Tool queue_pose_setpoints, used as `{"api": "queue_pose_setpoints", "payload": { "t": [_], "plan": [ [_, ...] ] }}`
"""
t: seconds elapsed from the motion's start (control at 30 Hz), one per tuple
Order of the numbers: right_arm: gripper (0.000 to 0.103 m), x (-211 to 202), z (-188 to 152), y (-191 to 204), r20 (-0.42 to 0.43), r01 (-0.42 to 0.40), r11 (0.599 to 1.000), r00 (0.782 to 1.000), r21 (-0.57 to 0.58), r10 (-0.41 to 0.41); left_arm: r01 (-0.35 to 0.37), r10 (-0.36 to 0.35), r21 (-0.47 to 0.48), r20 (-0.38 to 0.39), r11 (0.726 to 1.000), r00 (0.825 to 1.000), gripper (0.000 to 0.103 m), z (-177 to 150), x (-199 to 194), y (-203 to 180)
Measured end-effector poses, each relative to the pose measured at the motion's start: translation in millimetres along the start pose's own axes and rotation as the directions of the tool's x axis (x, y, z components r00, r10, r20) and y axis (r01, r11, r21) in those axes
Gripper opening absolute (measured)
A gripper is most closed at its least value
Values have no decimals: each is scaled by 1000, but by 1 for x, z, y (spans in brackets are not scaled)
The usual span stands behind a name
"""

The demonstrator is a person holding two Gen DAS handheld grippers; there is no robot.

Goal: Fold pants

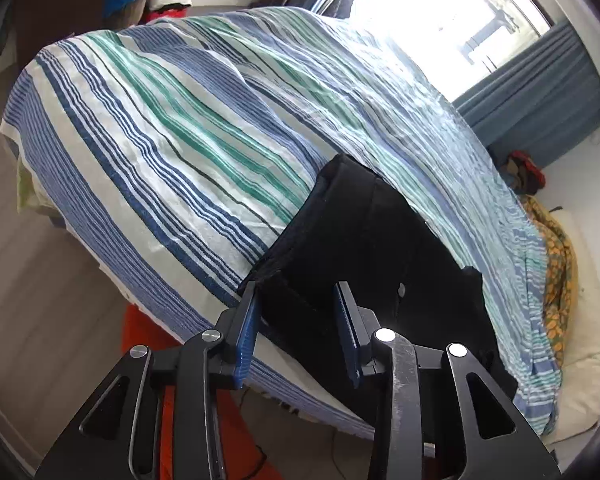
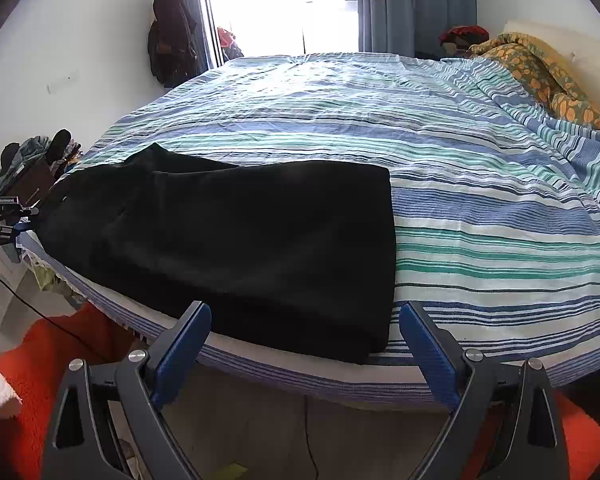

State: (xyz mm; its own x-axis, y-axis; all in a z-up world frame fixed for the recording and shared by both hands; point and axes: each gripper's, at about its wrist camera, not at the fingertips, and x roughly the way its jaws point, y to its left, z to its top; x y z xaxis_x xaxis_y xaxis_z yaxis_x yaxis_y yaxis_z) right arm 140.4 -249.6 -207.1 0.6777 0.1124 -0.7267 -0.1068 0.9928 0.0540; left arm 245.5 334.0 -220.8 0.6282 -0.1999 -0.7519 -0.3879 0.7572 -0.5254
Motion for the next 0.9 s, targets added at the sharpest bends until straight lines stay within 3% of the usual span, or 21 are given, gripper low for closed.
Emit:
{"api": "queue_pose_setpoints", "payload": {
  "t": [0.03,0.13,0.33,0.67,0.7,0.77,0.83,0.9],
  "plan": [
    [94,0,0,0,1,-1,1000,1000,1,1,-7,7,-5,7,1000,1000,39,-1,-2,2],
    [94,1,0,0,-1,-2,1000,1000,7,2,-23,24,-44,25,999,999,62,-5,-6,11],
    [95,7,-2,0,-24,-7,1000,1000,16,8,112,-110,-90,23,990,994,64,-25,-2,16],
    [94,11,-3,5,-40,1,1000,999,-1,-1,192,-185,-129,63,973,981,58,-18,31,17],
    [94,11,-4,4,-42,3,1000,999,4,-2,197,-189,-132,68,972,980,55,-18,32,18],
    [94,13,-4,1,-46,8,1000,999,16,-7,170,-161,-122,81,978,984,38,-18,30,17],
    [94,12,-4,-1,-45,9,1000,999,27,-8,156,-148,-91,92,984,985,28,-17,19,10],
    [94,12,-3,-3,-39,9,999,999,36,-8,129,-126,-27,98,991,987,25,-16,4,-6]
  ]
}}
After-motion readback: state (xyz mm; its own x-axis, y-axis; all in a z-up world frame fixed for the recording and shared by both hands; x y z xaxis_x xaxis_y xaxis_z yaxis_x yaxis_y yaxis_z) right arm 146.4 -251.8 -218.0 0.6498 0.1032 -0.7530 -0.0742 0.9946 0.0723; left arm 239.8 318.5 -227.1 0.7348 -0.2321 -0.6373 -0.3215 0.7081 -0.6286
